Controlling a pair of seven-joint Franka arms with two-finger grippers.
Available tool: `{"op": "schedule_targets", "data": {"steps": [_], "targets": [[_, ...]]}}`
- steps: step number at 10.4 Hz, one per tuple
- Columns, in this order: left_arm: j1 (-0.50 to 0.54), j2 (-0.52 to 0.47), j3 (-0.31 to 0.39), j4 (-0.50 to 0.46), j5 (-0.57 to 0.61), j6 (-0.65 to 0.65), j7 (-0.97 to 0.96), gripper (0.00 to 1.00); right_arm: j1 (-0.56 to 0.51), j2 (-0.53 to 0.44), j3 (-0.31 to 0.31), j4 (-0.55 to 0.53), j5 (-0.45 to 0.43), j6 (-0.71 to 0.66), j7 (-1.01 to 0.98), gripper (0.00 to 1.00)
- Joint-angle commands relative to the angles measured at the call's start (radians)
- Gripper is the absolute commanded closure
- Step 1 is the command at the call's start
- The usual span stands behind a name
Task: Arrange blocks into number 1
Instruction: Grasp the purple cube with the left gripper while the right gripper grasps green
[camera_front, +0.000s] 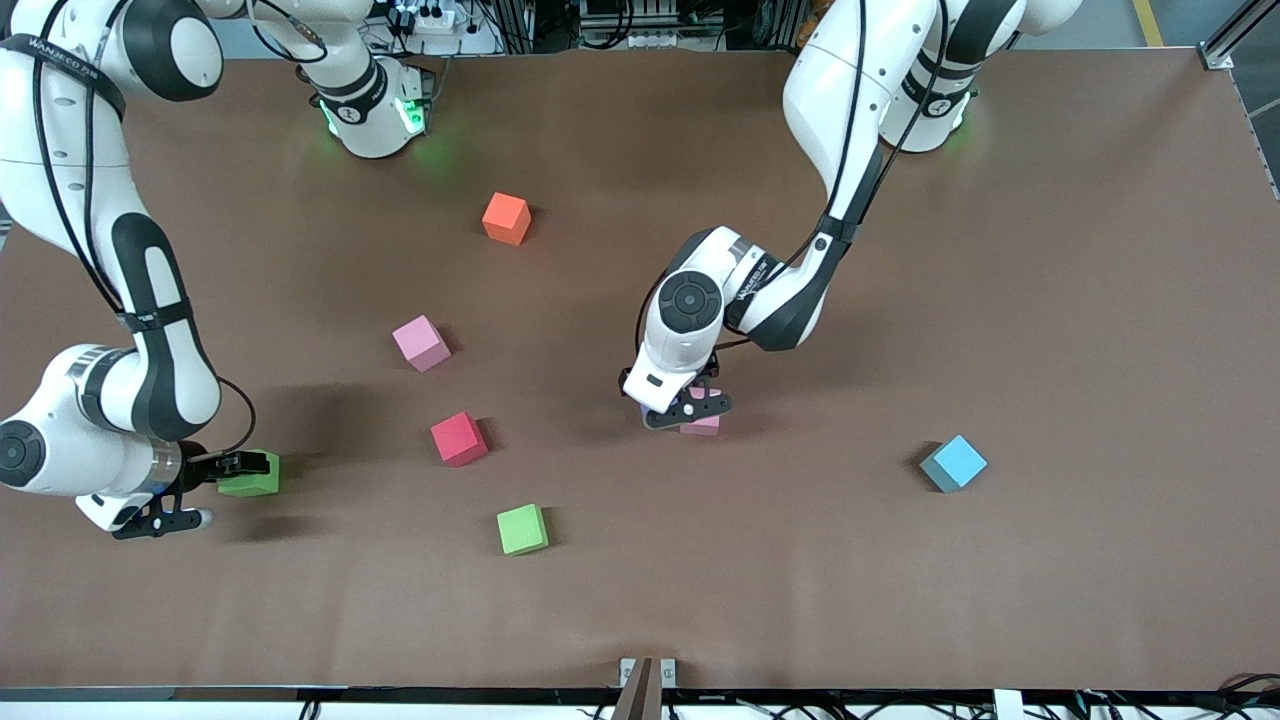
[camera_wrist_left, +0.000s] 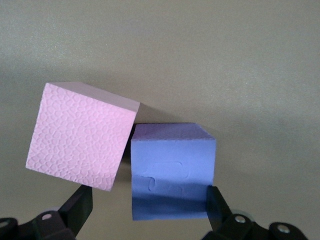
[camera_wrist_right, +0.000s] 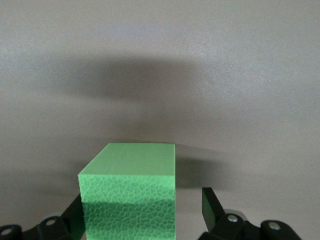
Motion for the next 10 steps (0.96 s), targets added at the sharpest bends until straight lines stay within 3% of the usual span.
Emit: {"op": "schedule_targets", "data": {"steps": [1, 4, 10], "targets": [[-0.017, 0.037, 0.007, 0.024, -0.026, -0.001, -0.004, 0.0, -0.015, 0.015, 0.014, 0.02, 0.037, -0.006, -0.003, 0.96], [-0.027, 0.05, 0.012, 0.029, -0.028, 0.027, -0.007, 0.0, -0.014, 0.014, 0.014, 0.02, 0.038, -0.016, -0.008, 1.0], [-0.027, 0.061, 0.021, 0.058, -0.066, 0.039, -0.005, 0.0, 0.018, -0.015, 0.031, 0.031, 0.092, -0.175, 0.067, 0.93]]}}
